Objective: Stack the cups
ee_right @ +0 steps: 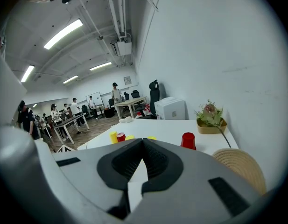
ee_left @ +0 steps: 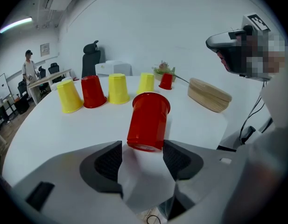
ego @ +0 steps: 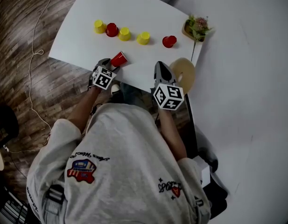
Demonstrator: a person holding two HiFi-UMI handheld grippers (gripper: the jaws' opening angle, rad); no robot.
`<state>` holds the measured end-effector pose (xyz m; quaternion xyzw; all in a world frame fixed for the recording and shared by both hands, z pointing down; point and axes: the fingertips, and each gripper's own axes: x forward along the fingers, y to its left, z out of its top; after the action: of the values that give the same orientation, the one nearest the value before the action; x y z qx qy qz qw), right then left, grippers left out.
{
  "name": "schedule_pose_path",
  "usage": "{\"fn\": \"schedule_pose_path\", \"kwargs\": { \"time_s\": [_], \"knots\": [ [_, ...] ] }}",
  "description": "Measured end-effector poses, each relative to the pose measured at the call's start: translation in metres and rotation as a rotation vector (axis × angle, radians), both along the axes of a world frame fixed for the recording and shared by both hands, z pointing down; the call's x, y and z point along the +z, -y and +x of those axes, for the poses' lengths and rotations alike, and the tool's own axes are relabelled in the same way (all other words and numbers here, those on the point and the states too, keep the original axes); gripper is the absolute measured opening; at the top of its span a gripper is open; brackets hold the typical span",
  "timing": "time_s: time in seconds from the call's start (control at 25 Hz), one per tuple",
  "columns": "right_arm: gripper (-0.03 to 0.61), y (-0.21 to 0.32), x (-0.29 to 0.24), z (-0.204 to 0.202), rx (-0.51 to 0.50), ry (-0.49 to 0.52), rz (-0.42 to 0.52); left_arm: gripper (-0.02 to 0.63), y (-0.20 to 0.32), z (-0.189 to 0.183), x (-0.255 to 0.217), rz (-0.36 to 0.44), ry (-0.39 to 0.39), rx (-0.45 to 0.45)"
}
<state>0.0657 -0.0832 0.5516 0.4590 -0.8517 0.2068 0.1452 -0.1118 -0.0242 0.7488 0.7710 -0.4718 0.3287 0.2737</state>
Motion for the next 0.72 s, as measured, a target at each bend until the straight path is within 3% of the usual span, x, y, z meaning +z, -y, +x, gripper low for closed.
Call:
{"fn": "schedule_pose_path", "kwargs": {
  "time_s": [0.32, 0.48, 0.56, 0.72],
  "knots": [
    [0.0, 0.006, -0.002, -0.01, -0.022, 0.017, 0.005, 0.212, 0.001, -0.002, -0.022, 0.054, -0.053, -0.019],
    [0.0, 0.005, -0.003, -0.012, -0.03, 0.02, 0.004, 0.212, -0.003, -0.002, -0.013, 0.007, -0.053, 0.003],
    [0.0, 0.005, -0.004, -0.012, -0.029, 0.022, 0.005, 0.244, -0.007, 0.001, -0.006, -0.026, -0.053, 0.023],
    [0.0, 0.005, -0.004, -0.005, -0.024, 0.021, 0.006, 0.244, -0.004, 0.002, -0.003, -0.011, -0.035, 0.02]
  ]
}}
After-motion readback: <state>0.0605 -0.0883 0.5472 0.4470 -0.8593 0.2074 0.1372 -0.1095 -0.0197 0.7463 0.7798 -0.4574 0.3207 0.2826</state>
